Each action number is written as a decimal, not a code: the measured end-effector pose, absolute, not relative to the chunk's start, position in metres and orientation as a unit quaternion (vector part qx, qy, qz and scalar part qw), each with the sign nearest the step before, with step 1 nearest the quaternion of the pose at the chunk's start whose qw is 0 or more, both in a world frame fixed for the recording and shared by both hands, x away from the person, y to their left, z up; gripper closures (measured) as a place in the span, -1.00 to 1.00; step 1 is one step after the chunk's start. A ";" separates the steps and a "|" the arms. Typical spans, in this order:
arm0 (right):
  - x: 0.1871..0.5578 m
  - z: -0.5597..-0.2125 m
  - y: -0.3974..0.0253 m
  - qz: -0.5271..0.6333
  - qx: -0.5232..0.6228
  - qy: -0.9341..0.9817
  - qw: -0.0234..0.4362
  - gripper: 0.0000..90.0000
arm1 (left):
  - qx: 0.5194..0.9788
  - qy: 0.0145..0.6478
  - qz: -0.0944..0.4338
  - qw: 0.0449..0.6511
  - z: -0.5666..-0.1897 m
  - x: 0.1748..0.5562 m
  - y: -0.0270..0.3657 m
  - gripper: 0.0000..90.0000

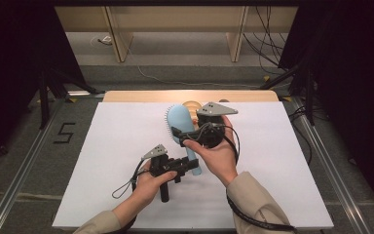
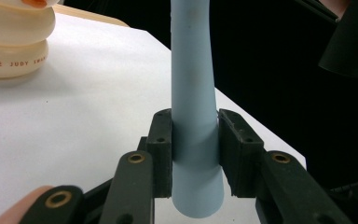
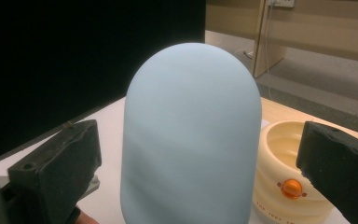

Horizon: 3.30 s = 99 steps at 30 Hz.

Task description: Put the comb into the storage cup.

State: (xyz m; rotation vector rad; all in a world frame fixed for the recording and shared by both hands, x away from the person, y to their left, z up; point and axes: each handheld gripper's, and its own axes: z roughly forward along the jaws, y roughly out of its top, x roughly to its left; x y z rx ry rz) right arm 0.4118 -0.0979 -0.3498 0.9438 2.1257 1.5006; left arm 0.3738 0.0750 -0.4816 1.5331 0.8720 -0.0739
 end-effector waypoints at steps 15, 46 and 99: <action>0.419 -0.349 -0.094 0.536 0.341 0.751 0.179 -0.98 | 0.673 0.379 -0.031 0.635 -0.481 0.373 0.074 0.48; 0.430 -0.350 -0.084 0.531 0.342 0.758 0.163 -0.98 | 0.680 0.372 -0.028 0.632 -0.483 0.370 0.071 0.48; 0.434 -0.356 -0.080 0.509 0.347 0.776 0.137 -0.64 | 0.689 0.367 -0.021 0.625 -0.484 0.370 0.071 0.48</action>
